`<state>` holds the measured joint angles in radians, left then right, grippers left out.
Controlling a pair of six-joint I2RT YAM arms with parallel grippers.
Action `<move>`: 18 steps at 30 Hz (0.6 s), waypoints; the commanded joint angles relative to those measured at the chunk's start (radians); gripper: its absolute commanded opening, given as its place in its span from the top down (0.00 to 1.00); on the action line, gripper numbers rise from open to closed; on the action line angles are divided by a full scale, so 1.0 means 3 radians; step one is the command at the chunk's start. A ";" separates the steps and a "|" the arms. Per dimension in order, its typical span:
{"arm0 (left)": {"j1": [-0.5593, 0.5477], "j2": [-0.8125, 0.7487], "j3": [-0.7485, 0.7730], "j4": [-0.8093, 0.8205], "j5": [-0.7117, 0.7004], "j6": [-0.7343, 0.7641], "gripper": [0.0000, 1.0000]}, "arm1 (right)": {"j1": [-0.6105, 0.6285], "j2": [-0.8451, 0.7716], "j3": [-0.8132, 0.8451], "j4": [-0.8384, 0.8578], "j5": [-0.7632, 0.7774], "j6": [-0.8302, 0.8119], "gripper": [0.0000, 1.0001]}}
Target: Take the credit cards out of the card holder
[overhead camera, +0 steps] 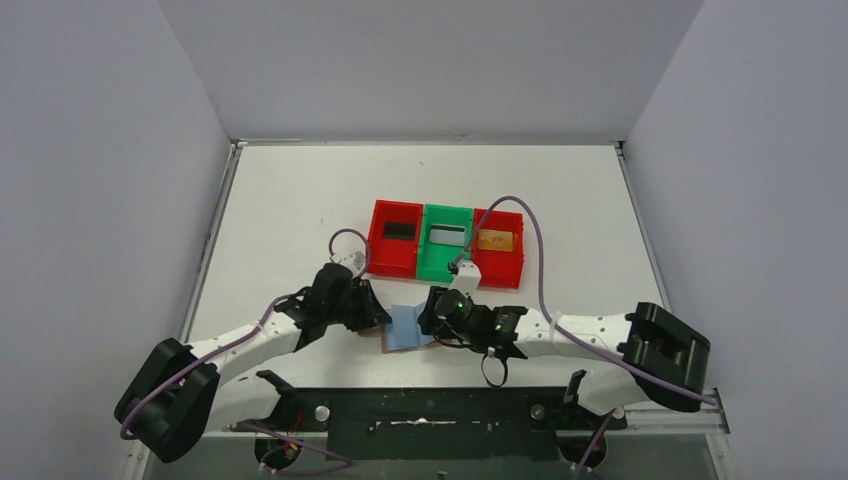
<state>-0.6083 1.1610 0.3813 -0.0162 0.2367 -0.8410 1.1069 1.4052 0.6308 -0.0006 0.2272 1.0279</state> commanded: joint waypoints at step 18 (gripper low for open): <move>-0.0006 -0.0516 0.0379 -0.0441 -0.0353 0.0253 0.63 | -0.0576 -0.1293 -0.0324 -0.0916 0.0489 0.0106 0.14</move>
<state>-0.6083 1.0523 0.4576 -0.1413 0.1669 -0.7769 1.0237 1.0290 0.6094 -0.4068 0.5129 1.0851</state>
